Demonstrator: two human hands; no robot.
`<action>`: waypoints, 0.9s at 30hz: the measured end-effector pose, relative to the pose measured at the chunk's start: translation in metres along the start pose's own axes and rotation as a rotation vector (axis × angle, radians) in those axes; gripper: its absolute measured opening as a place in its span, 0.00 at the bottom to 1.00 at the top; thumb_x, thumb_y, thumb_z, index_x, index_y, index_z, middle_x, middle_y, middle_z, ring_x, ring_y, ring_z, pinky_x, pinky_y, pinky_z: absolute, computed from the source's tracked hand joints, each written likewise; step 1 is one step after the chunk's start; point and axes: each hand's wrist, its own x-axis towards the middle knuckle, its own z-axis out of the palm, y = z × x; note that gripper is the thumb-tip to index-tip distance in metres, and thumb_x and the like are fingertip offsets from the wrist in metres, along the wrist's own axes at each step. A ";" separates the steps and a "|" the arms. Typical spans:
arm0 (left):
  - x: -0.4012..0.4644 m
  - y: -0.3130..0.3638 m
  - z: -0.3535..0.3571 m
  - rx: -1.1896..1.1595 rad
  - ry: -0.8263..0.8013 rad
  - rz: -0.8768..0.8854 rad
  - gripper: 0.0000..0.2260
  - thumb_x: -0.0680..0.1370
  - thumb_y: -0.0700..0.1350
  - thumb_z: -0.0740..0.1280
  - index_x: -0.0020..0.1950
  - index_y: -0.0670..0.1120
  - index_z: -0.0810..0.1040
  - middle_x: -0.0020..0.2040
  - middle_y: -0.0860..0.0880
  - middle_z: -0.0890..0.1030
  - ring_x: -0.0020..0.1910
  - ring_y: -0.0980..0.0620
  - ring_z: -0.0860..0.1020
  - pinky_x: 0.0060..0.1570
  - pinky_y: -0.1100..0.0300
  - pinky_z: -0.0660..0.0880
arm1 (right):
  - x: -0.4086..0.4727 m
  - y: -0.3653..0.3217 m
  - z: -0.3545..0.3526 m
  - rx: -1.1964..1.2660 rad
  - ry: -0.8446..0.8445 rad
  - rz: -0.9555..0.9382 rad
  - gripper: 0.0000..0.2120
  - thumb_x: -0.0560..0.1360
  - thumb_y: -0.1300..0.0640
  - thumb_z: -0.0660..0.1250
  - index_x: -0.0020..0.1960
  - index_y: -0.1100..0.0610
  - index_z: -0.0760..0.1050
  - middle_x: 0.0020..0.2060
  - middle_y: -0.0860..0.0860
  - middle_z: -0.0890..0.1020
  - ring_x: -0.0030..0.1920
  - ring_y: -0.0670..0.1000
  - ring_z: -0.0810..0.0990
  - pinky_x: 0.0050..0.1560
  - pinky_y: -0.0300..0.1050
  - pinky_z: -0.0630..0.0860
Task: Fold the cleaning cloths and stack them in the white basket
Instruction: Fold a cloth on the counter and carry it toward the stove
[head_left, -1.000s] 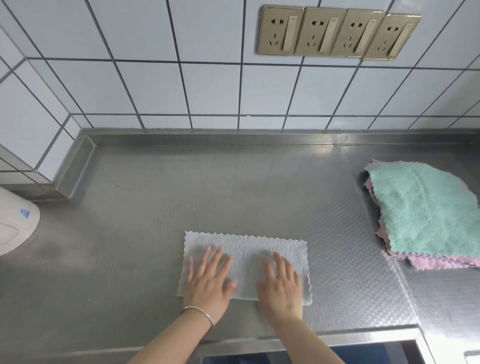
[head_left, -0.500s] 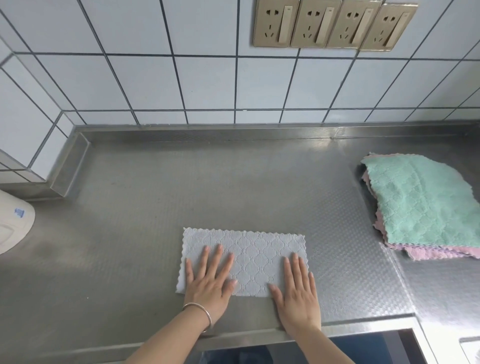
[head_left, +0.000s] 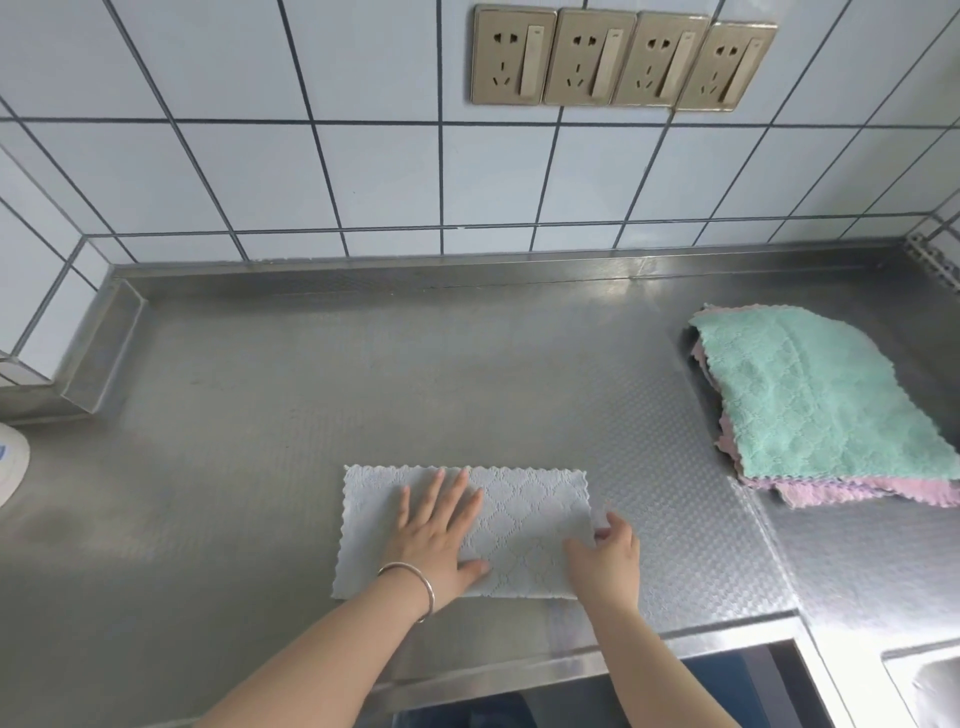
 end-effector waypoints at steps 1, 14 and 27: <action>0.003 0.000 -0.004 -0.020 -0.045 0.010 0.43 0.62 0.69 0.36 0.74 0.54 0.34 0.69 0.51 0.24 0.68 0.49 0.23 0.66 0.43 0.27 | 0.002 -0.004 -0.003 0.014 -0.043 0.072 0.29 0.73 0.60 0.63 0.72 0.57 0.59 0.58 0.53 0.71 0.51 0.52 0.74 0.46 0.45 0.73; 0.011 0.018 -0.043 -0.232 -0.115 -0.066 0.34 0.75 0.68 0.52 0.76 0.55 0.49 0.77 0.55 0.41 0.76 0.51 0.40 0.74 0.47 0.41 | -0.022 -0.012 0.001 -0.205 -0.029 -0.193 0.08 0.72 0.62 0.62 0.50 0.53 0.69 0.35 0.44 0.72 0.33 0.46 0.71 0.30 0.37 0.63; 0.000 -0.005 -0.058 -1.181 -0.015 -0.633 0.17 0.80 0.46 0.56 0.34 0.41 0.72 0.30 0.39 0.74 0.30 0.42 0.75 0.34 0.57 0.74 | -0.051 -0.024 0.054 -0.456 0.105 -1.194 0.16 0.58 0.63 0.60 0.44 0.51 0.73 0.40 0.46 0.78 0.41 0.49 0.71 0.36 0.37 0.65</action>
